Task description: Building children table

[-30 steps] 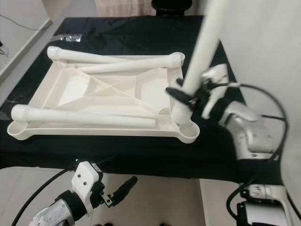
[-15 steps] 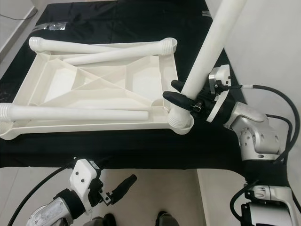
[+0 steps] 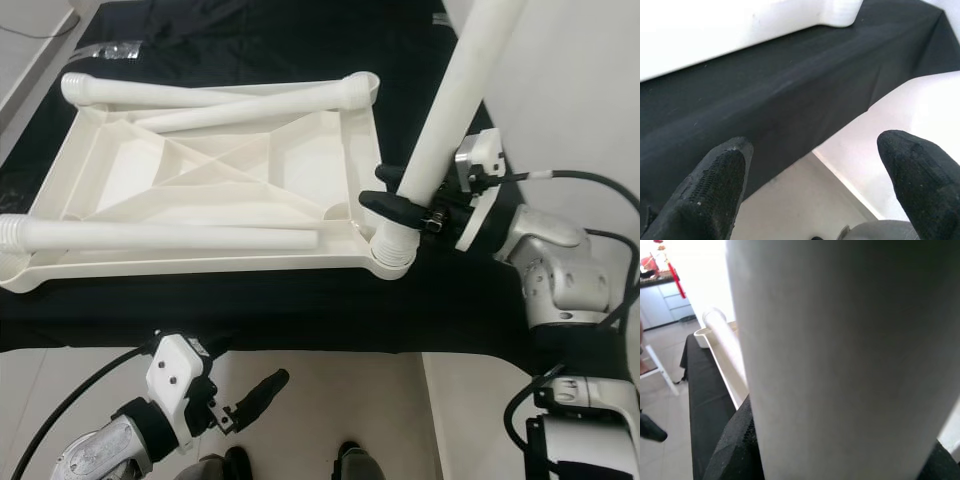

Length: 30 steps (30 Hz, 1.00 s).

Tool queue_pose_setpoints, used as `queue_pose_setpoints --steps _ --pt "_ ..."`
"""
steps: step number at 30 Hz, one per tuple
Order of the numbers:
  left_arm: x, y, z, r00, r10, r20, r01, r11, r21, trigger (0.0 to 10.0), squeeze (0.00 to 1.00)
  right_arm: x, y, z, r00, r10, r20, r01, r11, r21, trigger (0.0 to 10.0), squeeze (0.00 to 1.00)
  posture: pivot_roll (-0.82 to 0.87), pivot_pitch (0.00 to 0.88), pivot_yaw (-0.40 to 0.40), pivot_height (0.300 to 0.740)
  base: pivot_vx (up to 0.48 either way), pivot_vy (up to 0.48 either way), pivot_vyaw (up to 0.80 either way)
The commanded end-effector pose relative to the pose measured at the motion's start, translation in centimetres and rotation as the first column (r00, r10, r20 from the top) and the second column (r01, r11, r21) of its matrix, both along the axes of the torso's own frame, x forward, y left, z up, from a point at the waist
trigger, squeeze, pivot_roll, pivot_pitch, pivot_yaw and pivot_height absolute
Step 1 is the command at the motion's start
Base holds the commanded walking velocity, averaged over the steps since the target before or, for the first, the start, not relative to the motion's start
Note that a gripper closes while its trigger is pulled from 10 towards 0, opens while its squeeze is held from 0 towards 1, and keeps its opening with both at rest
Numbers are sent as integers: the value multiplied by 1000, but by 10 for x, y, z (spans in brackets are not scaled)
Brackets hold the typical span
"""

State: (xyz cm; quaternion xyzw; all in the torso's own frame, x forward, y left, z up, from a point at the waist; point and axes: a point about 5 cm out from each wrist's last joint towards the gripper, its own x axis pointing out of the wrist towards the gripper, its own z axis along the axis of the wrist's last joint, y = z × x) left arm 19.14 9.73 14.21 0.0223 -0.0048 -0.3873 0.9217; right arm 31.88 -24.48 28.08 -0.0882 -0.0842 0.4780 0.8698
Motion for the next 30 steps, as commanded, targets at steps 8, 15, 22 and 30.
queue_pose_setpoints --steps 8,15,22,30 --pt "-4 2 0 1000 -23 -16 23 1000 15 10000 0 -10 16 -21 983 165 -84 -177 970 -165 10000 0 -6 343 70 740 0 0 0" --pt "-5 3 -1 1000 -25 -18 25 999 21 10000 0 -15 35 -24 936 322 -139 -350 893 -284 10000 0 0 342 74 740 0 0 0" --pt "-6 3 -1 999 -26 -22 27 999 21 10000 0 -11 43 -23 923 364 -127 -385 864 -325 10000 0 1 337 71 740 0 0 0" --pt "-7 3 -2 999 -26 -23 26 999 24 10000 0 -12 47 -31 927 354 -124 -374 891 -256 10000 0 3 326 68 740 0 0 0"
